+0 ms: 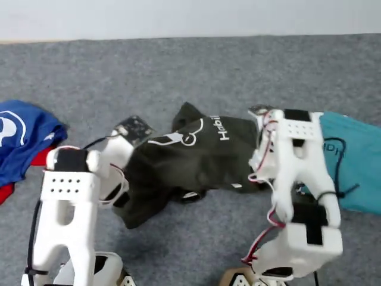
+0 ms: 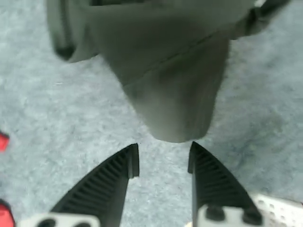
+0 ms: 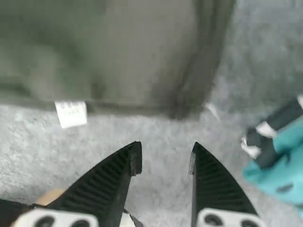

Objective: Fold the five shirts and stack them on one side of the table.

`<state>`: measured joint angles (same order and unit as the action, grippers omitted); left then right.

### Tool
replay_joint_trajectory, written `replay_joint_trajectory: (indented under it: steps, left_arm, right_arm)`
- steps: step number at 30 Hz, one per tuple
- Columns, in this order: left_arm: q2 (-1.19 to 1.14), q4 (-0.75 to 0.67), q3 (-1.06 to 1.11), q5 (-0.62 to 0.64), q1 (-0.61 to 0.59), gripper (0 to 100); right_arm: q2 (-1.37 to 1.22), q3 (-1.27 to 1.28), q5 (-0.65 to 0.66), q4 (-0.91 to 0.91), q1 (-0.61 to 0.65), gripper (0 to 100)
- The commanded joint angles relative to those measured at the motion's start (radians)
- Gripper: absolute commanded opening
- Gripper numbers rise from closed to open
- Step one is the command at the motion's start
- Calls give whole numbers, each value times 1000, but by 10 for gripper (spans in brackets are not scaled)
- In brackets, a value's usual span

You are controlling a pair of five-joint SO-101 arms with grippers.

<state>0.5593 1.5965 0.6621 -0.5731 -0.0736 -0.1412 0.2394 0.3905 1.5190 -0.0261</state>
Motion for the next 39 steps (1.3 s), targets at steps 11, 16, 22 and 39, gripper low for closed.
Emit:
replay_joint_trajectory:
  steps: [11, 16, 22, 39]
  left_arm:
    - [28, -38, -2, -9, -91, 174]
    - [28, -41, -5, -9, -91, 174]
    - [28, -41, -5, -9, -91, 174]
    - [28, -37, -2, -9, -92, 173]
  right_arm:
    - [-162, -207, 227, 88, 143, 190]
    - [-159, -272, 365, 151, 107, 268]
    - [-165, -288, 503, 147, 99, 272]
    - [-407, -293, 545, 31, 91, 142]
